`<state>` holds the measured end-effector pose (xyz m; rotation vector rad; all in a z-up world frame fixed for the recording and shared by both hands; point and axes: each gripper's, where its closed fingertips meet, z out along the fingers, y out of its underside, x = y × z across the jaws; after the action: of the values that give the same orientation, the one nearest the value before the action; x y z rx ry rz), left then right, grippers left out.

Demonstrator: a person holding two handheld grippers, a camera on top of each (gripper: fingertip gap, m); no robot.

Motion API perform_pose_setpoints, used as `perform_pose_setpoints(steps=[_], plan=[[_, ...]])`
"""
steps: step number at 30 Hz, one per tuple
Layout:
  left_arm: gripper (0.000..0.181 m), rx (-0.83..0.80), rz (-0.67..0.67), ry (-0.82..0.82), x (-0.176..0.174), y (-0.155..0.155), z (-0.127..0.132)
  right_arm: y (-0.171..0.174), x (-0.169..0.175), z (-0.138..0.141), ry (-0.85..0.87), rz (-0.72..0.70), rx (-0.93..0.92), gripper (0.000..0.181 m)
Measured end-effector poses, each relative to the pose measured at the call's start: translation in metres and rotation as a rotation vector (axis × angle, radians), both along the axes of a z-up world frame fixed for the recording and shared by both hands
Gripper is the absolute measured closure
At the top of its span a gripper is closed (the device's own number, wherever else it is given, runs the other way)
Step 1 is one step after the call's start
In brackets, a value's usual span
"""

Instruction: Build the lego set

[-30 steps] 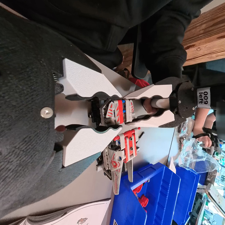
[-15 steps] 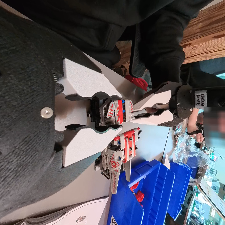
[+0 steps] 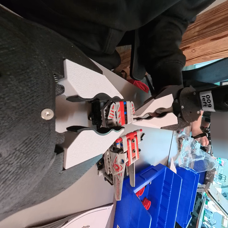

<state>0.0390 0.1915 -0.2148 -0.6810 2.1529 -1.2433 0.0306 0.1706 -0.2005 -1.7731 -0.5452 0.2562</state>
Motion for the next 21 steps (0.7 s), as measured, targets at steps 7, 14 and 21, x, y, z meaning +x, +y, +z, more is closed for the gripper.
perform_pose_setpoints(steps=[7,14,21], plan=[[0.181,-0.037,-0.004,-0.037,-0.002,-0.002,0.001,-0.001,0.0,0.002,-0.025,-0.011,0.028,0.141],[0.181,-0.107,-0.023,-0.071,-0.007,-0.003,0.01,-0.031,0.014,0.027,0.014,-0.081,0.029,0.151],[0.181,-0.155,-0.047,-0.058,-0.012,-0.004,0.014,-0.032,0.036,0.008,0.487,-0.213,-0.183,0.173]])
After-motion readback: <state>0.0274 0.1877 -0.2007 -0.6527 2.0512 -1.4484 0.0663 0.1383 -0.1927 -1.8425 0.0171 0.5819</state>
